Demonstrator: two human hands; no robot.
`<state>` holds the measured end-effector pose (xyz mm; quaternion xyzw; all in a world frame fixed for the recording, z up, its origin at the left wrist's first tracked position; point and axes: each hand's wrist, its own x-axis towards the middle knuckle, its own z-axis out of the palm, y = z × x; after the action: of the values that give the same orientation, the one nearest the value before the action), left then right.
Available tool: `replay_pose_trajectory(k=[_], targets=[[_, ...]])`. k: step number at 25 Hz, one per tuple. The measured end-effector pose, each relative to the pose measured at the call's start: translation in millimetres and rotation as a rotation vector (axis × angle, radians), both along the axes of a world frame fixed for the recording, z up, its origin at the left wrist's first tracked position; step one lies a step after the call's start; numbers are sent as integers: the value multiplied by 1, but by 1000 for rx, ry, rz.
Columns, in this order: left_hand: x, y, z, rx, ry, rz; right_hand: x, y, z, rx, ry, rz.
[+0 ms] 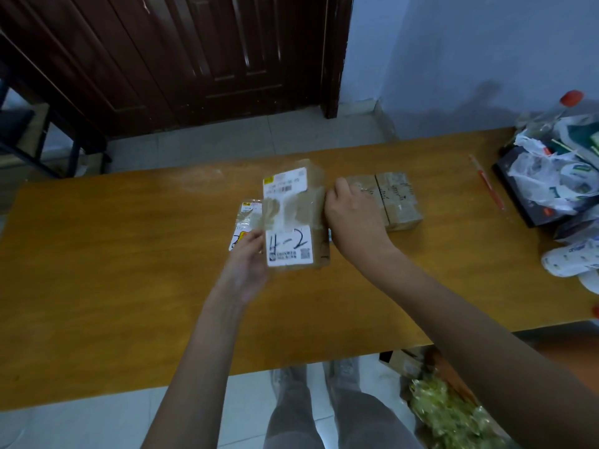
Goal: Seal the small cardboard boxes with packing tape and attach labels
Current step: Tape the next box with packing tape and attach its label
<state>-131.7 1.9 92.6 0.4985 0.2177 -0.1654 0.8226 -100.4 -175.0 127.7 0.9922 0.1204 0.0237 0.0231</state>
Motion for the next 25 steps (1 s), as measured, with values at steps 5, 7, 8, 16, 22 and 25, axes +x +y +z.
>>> replay_pose_trajectory(k=[5,7,8,16,22,25], targets=[[13,7,6,278,53,-85,-7,5,6,-8,8,-12],[10,0,11,309,31,-256,-10,9,9,-12,13,11],[6,-4,11,353,-19,-402,-10,11,10,-22,19,27],[-14,-50,-7,858,-51,-200,-14,15,6,-74,36,112],[-13,-37,-21,691,-61,-31,-4,-31,2,407,13,-1],[-12,-38,-22,716,-71,-52,-6,-23,-10,523,66,-46]])
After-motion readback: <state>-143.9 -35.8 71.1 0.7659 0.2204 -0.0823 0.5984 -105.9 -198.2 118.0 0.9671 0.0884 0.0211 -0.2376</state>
